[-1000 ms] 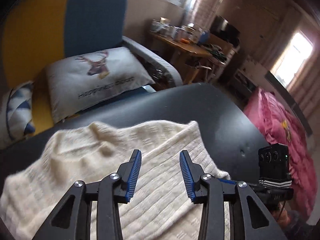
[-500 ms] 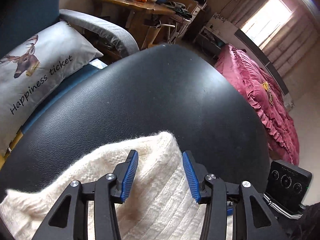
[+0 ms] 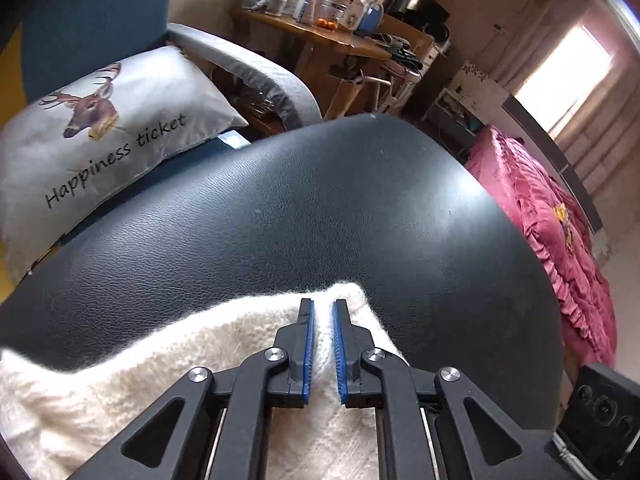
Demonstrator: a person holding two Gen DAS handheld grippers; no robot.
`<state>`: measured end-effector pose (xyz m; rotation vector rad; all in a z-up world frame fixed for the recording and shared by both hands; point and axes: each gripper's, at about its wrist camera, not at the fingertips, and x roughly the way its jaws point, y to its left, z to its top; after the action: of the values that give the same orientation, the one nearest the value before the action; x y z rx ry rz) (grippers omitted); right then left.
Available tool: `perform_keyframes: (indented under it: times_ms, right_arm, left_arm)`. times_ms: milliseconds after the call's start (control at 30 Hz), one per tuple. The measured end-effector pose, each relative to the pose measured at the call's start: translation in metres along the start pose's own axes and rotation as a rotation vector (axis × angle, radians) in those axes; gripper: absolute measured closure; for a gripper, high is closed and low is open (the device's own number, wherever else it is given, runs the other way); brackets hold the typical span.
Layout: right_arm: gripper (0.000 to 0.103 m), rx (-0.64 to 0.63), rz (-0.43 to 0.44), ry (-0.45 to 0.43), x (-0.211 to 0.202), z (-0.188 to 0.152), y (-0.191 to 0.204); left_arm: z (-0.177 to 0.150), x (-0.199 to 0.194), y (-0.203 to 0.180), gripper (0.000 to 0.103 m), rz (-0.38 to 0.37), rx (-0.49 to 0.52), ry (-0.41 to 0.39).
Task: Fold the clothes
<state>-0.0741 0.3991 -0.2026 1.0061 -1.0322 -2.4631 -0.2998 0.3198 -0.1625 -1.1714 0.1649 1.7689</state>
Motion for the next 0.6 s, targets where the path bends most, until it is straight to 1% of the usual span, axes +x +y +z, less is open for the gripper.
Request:
perform_keyframes:
  times_ms: [67, 133, 200, 233, 333, 367, 433, 467, 500, 600]
  right_arm:
    - [0.024, 0.002, 0.004, -0.002, -0.001, 0.000, -0.001]
    - [0.024, 0.003, 0.008, -0.005, -0.001, 0.000, -0.001]
    - [0.025, 0.001, -0.017, 0.006, -0.004, 0.000, 0.003]
    - [0.025, 0.000, -0.030, 0.012, -0.005, 0.000, 0.005]
    - [0.023, -0.088, -0.098, 0.013, -0.013, 0.004, 0.029]
    - [0.023, -0.125, -0.106, 0.019, -0.012, 0.007, 0.039]
    - [0.023, -0.203, -0.136, 0.030, -0.003, 0.016, 0.060]
    - [0.023, -0.239, -0.151, 0.035, 0.004, 0.019, 0.069]
    - [0.023, -0.271, -0.169, 0.053, 0.013, 0.023, 0.078]
    - [0.023, -0.359, -0.250, 0.128, 0.053, 0.035, 0.099]
  left_arm:
    - [-0.001, -0.019, 0.001, 0.092, 0.005, -0.020, -0.044]
    - [-0.010, -0.045, 0.006, 0.087, 0.024, -0.056, -0.093]
    - [-0.026, -0.073, 0.013, 0.081, 0.050, -0.101, -0.135]
    - [-0.042, -0.086, 0.020, 0.081, 0.073, -0.127, -0.144]
    - [-0.089, -0.126, 0.041, 0.079, 0.142, -0.206, -0.172]
    - [-0.105, -0.139, 0.048, 0.078, 0.166, -0.232, -0.180]
    - [-0.136, -0.165, 0.062, 0.074, 0.212, -0.284, -0.198]
    - [-0.152, -0.178, 0.069, 0.070, 0.234, -0.312, -0.207]
    - [-0.166, -0.188, 0.080, 0.069, 0.238, -0.350, -0.214]
    - [-0.204, -0.211, 0.105, 0.069, 0.262, -0.436, -0.235]
